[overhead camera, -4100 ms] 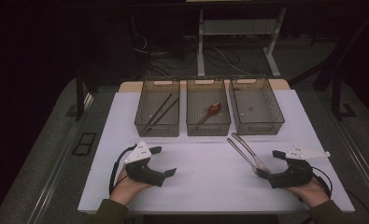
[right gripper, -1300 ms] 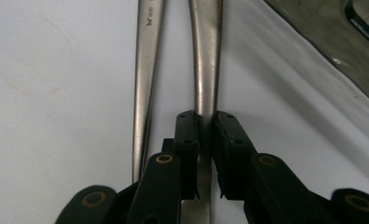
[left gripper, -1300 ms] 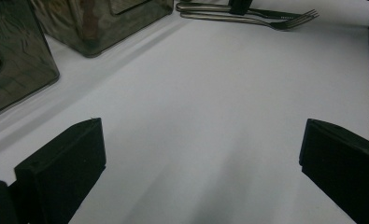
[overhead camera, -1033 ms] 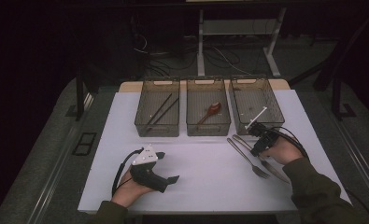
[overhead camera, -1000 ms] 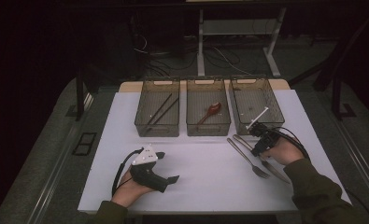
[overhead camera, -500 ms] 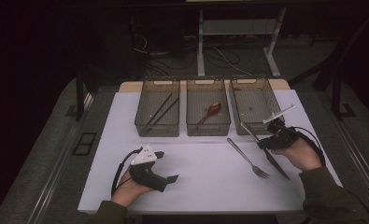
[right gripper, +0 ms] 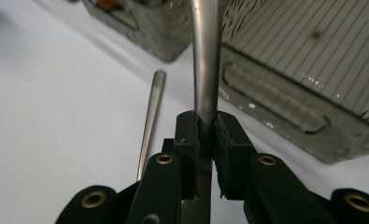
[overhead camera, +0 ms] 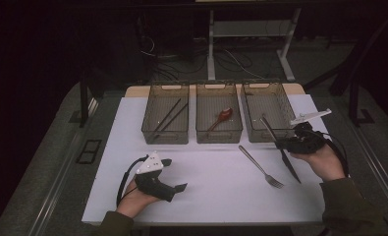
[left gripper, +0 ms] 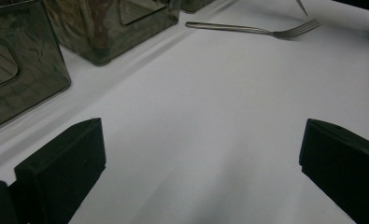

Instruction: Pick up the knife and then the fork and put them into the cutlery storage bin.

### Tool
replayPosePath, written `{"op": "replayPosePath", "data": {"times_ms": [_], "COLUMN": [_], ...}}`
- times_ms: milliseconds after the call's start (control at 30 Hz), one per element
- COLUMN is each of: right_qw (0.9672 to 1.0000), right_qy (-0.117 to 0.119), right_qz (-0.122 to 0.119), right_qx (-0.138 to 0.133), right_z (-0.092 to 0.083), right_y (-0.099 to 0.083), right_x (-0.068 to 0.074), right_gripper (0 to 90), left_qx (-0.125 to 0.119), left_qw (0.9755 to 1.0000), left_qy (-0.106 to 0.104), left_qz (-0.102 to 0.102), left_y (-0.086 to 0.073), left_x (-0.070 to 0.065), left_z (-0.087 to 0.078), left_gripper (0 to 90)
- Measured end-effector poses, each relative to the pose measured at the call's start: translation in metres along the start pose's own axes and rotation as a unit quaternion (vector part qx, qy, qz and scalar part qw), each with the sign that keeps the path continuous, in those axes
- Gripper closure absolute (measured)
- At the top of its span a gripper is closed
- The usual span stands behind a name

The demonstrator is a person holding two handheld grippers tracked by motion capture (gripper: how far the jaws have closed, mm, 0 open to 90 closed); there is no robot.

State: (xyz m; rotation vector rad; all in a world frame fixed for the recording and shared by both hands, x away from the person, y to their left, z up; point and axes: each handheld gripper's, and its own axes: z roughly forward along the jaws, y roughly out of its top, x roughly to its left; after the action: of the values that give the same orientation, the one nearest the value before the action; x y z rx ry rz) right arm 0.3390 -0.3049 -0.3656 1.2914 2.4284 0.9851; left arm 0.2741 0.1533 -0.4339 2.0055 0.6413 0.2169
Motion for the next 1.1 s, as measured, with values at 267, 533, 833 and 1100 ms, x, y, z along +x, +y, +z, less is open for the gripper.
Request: {"op": "replayPosePath", "data": {"times_ms": [267, 533, 833, 1100], "right_qw": [0.9986, 0.9959, 0.9933, 0.9898], "right_qy": [-0.003, -0.017, -0.051, -0.062], "right_qz": [0.015, 0.027, 0.021, 0.014], "right_qx": [-0.05, -0.085, -0.102, -0.128], "right_z": [-0.02, -0.032, -0.039, -0.029], "right_y": [0.014, 0.042, 0.078, 0.102], "right_x": [-0.011, -0.024, -0.037, -0.054], "right_gripper": [78.9, 78.9, 78.9, 78.9], "left_qx": [-0.001, -0.002, -0.003, 0.001], "left_qw": [1.0, 1.0, 1.0, 1.0], "left_qy": [0.001, 0.001, 0.0, 0.007], "left_qz": [-0.005, -0.005, -0.005, 0.001], "left_y": [0.0, 0.0, 0.0, 0.0], "left_x": [0.001, 0.002, 0.001, 0.002], "left_z": [0.0, -0.001, -0.001, -0.002], "left_gripper": [0.0, 0.0, 0.0, 0.0]}}
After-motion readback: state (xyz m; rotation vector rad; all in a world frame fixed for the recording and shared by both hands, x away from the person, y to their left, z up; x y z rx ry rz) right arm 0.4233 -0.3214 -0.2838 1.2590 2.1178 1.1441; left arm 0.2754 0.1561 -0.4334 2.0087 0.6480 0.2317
